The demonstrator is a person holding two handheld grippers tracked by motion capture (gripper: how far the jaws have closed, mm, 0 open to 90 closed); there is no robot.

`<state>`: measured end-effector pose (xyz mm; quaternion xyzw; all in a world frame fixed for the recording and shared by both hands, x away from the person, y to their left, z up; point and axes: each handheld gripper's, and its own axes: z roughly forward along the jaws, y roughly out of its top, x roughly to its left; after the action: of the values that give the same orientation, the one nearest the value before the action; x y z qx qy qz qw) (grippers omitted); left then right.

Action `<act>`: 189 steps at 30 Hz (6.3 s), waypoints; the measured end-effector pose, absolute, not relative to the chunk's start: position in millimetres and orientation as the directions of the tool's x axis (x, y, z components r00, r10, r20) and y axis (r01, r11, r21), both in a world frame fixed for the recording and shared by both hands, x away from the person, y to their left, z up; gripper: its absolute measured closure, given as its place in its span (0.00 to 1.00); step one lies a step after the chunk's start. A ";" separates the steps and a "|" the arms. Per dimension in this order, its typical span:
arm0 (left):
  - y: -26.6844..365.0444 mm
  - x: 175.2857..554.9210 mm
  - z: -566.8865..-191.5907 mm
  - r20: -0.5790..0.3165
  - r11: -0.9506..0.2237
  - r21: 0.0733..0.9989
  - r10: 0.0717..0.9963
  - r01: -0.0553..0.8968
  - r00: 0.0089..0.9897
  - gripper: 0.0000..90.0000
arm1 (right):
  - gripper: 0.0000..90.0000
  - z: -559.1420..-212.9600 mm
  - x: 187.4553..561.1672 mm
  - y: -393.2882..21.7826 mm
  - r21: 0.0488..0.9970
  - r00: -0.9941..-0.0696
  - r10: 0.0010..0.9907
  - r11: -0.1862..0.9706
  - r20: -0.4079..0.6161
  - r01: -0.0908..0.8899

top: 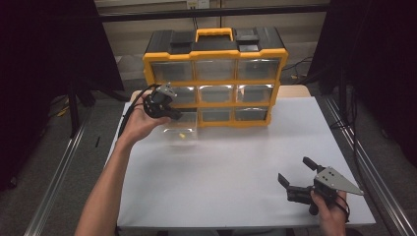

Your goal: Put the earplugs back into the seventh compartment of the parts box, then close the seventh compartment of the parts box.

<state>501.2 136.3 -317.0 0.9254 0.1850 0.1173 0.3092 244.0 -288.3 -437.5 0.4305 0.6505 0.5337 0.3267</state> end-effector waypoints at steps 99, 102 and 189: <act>190.1 402.5 -393.5 0.011 -0.171 0.963 0.795 0.207 0.606 0.04 | 0.00 -437.9 244.4 -287.4 0.975 -0.414 0.910 0.059 0.036 0.214; 190.7 397.4 -399.1 0.015 -0.167 0.965 0.805 0.202 0.594 0.04 | 0.00 -437.8 244.0 -287.4 0.976 -0.415 0.909 0.059 0.035 0.212; 192.2 339.4 -427.2 -0.047 -0.150 0.962 0.732 0.228 0.680 0.03 | 0.00 -438.2 245.0 -285.5 0.975 -0.408 0.912 0.056 0.039 0.217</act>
<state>339.4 192.2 -427.2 0.7244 0.3312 0.2245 0.5614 245.0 -285.5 -438.2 0.4348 0.6489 0.5320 0.3268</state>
